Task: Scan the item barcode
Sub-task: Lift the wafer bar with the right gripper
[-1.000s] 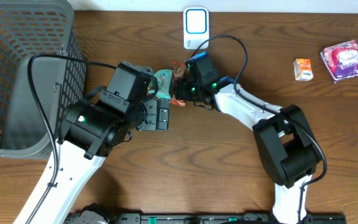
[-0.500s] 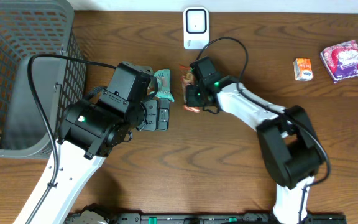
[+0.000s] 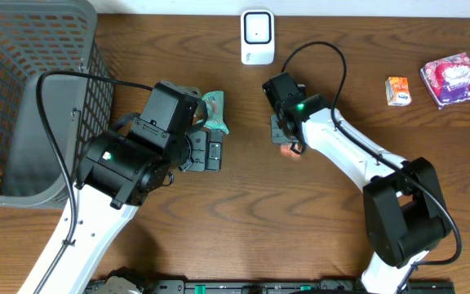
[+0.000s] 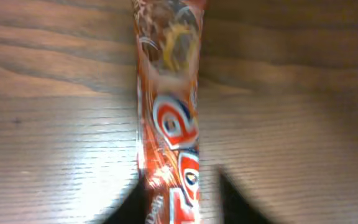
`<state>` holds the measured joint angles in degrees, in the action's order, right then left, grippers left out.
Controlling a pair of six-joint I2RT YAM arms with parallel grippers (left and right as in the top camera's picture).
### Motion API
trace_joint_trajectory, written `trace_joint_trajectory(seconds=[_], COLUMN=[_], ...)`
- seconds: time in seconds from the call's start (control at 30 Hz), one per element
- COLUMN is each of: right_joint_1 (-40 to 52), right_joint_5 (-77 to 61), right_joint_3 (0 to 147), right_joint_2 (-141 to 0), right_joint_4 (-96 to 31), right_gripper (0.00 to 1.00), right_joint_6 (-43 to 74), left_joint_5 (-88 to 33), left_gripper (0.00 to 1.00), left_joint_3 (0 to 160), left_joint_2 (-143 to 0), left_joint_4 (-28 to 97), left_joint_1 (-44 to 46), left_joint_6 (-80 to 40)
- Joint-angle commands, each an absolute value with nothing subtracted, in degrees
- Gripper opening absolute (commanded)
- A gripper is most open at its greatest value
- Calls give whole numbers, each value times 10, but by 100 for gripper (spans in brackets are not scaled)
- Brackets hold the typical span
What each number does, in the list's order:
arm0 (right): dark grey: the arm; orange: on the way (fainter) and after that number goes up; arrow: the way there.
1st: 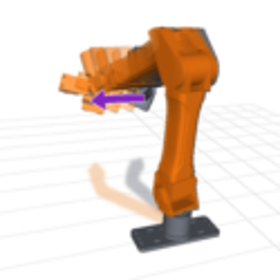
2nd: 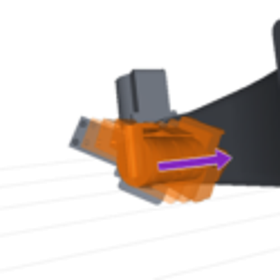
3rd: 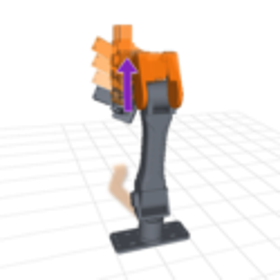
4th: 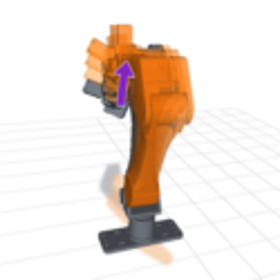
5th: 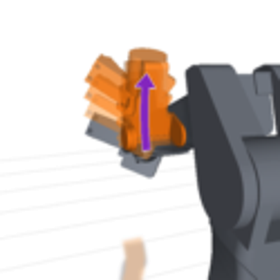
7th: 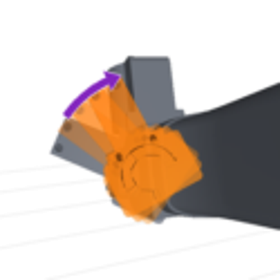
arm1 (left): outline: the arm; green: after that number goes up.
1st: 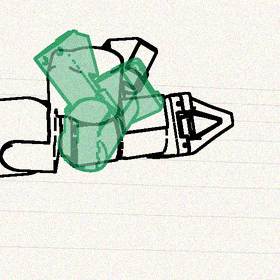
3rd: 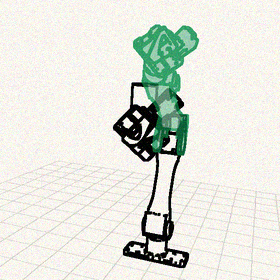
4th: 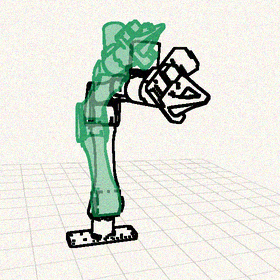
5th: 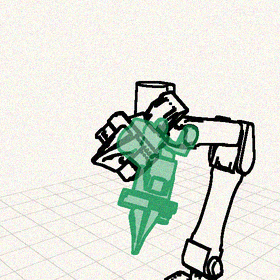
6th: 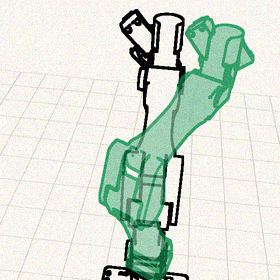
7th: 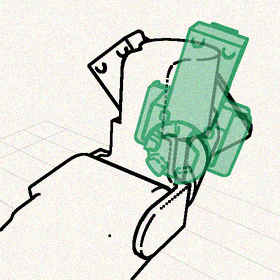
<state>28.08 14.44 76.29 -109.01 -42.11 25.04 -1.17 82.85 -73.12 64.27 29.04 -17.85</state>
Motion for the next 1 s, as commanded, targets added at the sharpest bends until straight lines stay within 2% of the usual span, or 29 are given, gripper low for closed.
trace_joint_trajectory(seconds=[0.0, 0.37, 0.67, 0.73, 0.8, 0.87, 0.97], right_joint_1=[283, 256, 254, 254, 254, 254, 251], right_joint_5=[164, 162, 90, 83, 83, 83, 85], right_joint_3=[756, 756, 755, 755, 755, 758, 769], right_joint_2=[-1104, -1110, -1191, -1200, -1202, -1199, -1192], right_joint_4=[-420, -390, -335, -329, -325, -318, -314], right_gripper=[55, 57, 55, 45, 21, 1, 1], right_joint_6=[246, 248, 224, 224, 224, 222, 208], left_joint_5=[-9, -9, -9, -9, -9, -9, -9], left_gripper=[98, 98, 98, 98, 98, 98, 98], left_joint_3=[830, 830, 830, 830, 830, 830, 830], left_joint_2=[-730, -730, -730, -730, -730, -730, -730], left_joint_4=[644, 644, 644, 644, 644, 644, 644], left_joint_1=[292, 292, 292, 292, 292, 292, 292], left_joint_6=[-179, -179, -179, -179, -179, -179, -179])
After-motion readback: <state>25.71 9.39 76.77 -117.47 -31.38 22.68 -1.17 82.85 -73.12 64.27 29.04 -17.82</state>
